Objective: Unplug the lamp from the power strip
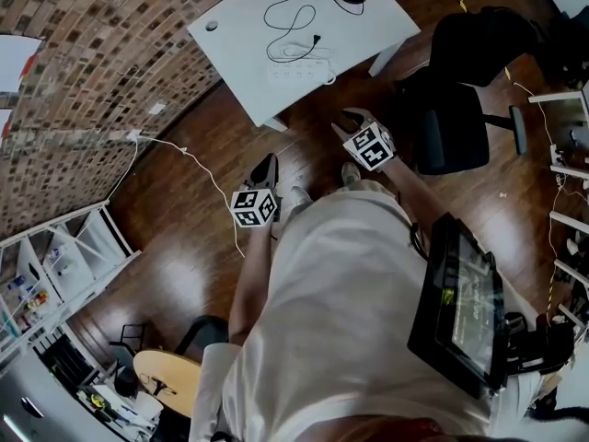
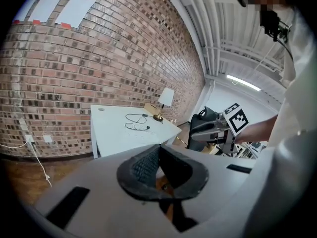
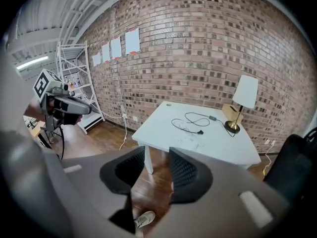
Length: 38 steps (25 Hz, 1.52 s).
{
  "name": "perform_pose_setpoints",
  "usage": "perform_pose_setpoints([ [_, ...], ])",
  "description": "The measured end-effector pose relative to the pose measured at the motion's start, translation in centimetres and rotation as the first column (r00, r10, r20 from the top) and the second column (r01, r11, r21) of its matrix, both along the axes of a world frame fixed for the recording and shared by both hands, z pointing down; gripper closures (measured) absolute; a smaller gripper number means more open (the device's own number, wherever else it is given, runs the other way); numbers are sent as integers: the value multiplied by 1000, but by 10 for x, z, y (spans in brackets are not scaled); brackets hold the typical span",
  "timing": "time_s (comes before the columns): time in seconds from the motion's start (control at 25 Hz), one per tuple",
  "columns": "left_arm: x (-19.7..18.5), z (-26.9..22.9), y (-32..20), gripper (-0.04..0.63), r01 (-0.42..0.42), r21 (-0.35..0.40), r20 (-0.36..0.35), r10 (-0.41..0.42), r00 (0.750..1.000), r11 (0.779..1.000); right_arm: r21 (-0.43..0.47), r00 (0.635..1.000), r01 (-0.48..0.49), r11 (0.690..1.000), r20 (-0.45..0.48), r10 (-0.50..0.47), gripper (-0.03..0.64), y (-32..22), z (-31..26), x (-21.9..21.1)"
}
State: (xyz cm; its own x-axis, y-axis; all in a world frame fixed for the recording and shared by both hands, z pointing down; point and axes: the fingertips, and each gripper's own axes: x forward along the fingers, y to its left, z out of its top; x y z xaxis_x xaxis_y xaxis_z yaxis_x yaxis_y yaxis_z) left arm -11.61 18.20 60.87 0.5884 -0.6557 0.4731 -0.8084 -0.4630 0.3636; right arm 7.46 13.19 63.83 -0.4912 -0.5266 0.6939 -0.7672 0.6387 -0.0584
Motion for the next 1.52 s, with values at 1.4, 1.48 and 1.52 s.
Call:
perform_pose_setpoints([
  [1.4, -18, 54, 30, 594, 32, -103, 46, -27, 999, 994, -37, 995, 98, 994, -26, -99, 472, 10, 30, -33],
  [1.48, -16, 54, 30, 594, 25, -106, 50, -20, 999, 994, -39, 995, 94, 995, -33, -95, 474, 9, 31, -29],
  [1.52, -15, 54, 30, 594, 23, -107, 53, -17, 998, 994, -40, 995, 91, 995, -34, -93, 474, 10, 32, -27],
])
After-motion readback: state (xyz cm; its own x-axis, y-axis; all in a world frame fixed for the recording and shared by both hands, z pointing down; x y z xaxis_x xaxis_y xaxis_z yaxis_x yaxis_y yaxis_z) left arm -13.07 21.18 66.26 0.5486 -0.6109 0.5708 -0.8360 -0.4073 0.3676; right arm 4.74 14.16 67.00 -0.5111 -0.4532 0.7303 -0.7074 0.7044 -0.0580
